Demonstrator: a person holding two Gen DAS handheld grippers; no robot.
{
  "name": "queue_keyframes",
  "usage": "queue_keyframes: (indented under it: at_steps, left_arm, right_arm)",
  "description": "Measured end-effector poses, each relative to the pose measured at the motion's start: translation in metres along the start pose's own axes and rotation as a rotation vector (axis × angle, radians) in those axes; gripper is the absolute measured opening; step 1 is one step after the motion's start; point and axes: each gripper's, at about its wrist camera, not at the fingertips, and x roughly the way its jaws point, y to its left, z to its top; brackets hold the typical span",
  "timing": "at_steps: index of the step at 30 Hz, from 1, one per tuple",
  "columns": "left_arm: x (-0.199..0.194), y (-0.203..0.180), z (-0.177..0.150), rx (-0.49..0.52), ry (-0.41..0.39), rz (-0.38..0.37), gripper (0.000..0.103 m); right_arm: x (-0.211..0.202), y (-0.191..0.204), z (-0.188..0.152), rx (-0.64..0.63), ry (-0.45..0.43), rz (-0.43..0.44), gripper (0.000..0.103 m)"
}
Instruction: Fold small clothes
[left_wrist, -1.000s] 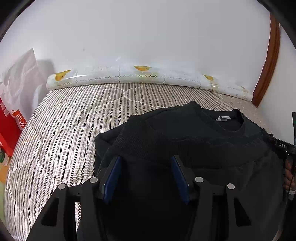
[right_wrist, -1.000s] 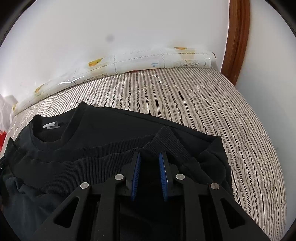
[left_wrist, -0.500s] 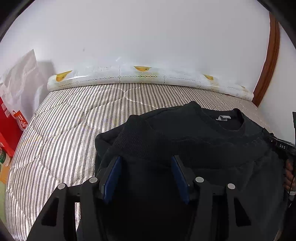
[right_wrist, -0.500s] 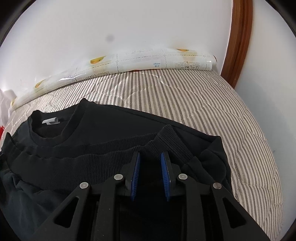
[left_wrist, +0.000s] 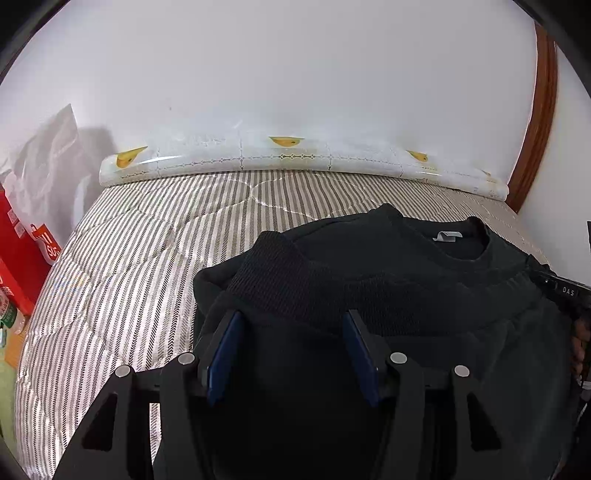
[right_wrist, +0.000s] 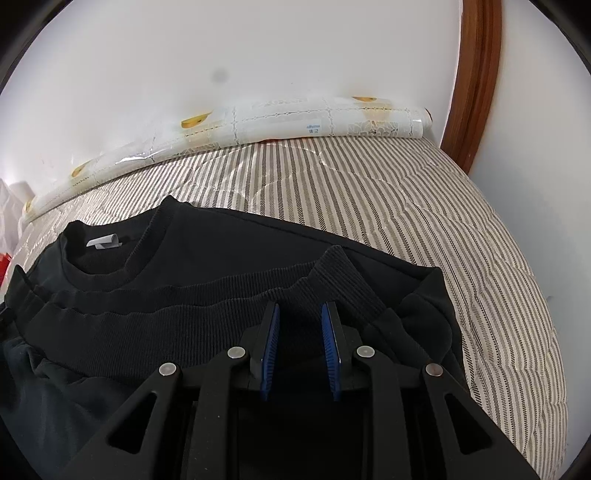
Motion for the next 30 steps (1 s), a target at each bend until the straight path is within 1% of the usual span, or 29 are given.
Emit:
queue_keyframes:
  at_steps: [5,11,19,24,26,30]
  left_arm:
    - [-0.003,0.002,0.0,-0.008,-0.011,-0.004,0.054]
    - [-0.005,0.003,0.0,-0.018,-0.022,0.009,0.054]
    - [-0.006,0.003,0.0,-0.018,-0.023,0.01,0.054]
    - [-0.007,0.002,-0.001,-0.018,-0.023,-0.005,0.054]
    - [-0.009,0.002,-0.001,-0.016,-0.023,-0.011,0.054]
    - [-0.014,0.003,-0.002,-0.02,-0.037,-0.01,0.054]
  right_arm:
    - [0.0,0.003,0.0,-0.019,0.004,-0.014,0.024]
    - [-0.001,0.005,0.0,-0.038,0.001,-0.031,0.024]
    - [-0.003,0.008,-0.002,-0.044,-0.007,-0.039,0.024]
    - [-0.005,0.014,-0.003,-0.071,-0.015,-0.078,0.024]
    - [-0.006,0.016,-0.004,-0.082,-0.018,-0.09,0.024]
    - [-0.018,0.012,-0.005,-0.063,-0.039,-0.082,0.024]
